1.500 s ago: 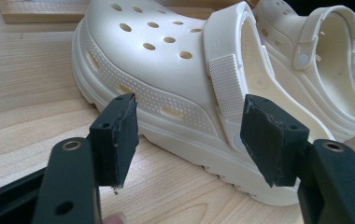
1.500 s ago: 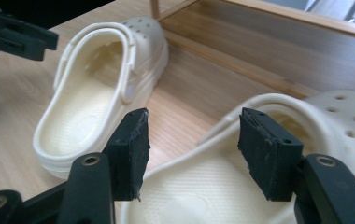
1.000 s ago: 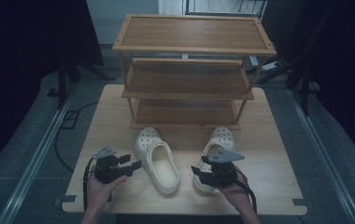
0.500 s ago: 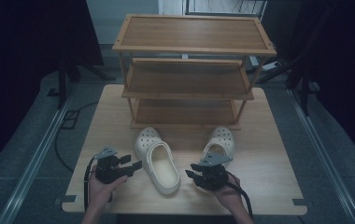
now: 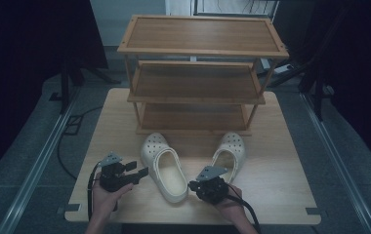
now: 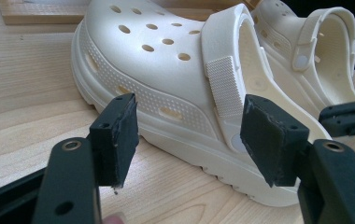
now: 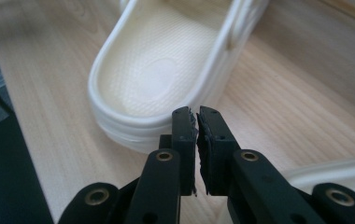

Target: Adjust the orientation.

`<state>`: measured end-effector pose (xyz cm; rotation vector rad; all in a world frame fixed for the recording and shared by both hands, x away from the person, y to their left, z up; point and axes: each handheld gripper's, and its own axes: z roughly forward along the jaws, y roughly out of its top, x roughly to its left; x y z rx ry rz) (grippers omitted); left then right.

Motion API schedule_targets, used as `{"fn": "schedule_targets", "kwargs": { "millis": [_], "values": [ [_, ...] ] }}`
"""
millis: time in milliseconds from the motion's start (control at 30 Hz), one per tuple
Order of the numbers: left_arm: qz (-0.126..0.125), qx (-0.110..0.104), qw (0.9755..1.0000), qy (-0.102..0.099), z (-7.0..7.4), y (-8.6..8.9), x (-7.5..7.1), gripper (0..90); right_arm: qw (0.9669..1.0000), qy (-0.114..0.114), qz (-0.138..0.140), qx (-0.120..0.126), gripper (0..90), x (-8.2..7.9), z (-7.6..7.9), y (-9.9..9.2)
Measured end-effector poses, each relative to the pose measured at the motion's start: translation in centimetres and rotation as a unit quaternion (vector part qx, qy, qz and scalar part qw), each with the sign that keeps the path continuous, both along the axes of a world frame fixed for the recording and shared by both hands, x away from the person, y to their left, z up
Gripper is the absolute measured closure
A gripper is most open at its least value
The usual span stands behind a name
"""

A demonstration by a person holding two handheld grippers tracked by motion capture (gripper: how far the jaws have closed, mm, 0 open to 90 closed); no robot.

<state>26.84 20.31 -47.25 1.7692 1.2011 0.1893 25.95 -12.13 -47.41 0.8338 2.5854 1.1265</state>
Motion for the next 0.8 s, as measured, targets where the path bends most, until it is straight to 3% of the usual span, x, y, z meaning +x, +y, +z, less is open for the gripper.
{"fn": "schedule_targets", "kwargs": {
  "millis": [533,800],
  "values": [
    [0.008,-0.004,0.9999,-0.005,0.5,0.7,-0.1,37.5,0.9996,-0.005,0.028,0.007,89.6,-0.7,-0.2,1.0],
    [0.021,-0.011,0.9997,-0.012,1.0,1.4,-0.4,37.5,0.9984,-0.012,0.055,0.006,89.7,-1.1,-0.2,2.7]
  ]
}}
